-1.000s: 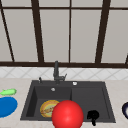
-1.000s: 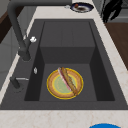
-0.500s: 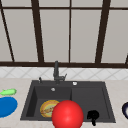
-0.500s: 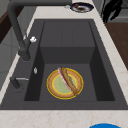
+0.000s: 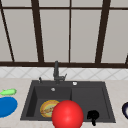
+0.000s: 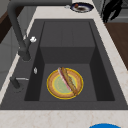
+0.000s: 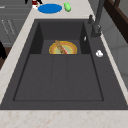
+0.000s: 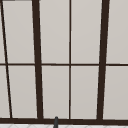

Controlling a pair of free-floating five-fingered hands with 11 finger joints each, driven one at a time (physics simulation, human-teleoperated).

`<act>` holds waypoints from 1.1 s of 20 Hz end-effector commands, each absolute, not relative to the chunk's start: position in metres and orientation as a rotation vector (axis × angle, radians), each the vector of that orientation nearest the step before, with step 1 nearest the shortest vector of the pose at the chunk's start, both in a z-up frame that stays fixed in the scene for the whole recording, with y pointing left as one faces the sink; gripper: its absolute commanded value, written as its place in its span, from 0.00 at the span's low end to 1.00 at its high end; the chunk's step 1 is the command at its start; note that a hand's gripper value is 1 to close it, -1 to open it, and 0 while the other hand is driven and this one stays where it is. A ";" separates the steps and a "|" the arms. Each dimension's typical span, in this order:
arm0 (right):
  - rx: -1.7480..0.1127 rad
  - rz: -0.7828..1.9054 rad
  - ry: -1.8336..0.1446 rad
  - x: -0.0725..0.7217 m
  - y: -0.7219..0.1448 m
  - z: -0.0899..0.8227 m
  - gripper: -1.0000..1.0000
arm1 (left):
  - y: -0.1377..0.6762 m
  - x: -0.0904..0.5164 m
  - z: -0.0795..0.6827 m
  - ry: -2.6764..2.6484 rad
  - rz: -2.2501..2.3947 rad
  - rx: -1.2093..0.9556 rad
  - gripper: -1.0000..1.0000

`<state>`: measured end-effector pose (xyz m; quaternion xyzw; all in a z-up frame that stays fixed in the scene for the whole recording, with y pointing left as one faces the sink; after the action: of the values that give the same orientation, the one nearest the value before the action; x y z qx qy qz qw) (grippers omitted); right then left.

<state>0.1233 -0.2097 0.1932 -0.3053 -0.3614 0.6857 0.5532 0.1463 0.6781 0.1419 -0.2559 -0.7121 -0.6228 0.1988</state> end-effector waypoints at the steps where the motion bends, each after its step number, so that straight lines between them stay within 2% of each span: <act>1: -0.722 1.621 -0.854 0.123 -0.210 0.193 0.50 | 0.681 0.158 0.122 -1.985 -1.717 -0.737 0.00; 2: -0.722 1.621 -0.854 0.123 -0.210 0.193 0.50 | 0.681 0.161 0.119 -1.992 -1.730 -0.722 1.00; 22: -0.722 1.621 -0.854 0.123 -0.210 0.193 0.50 | 0.683 0.178 0.155 -2.073 -1.769 -0.620 1.00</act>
<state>0.1233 -0.2097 0.1932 -0.3053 -0.3614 0.6857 0.5532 0.1754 0.6832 0.1417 -0.2130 -0.7322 -0.6251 0.1667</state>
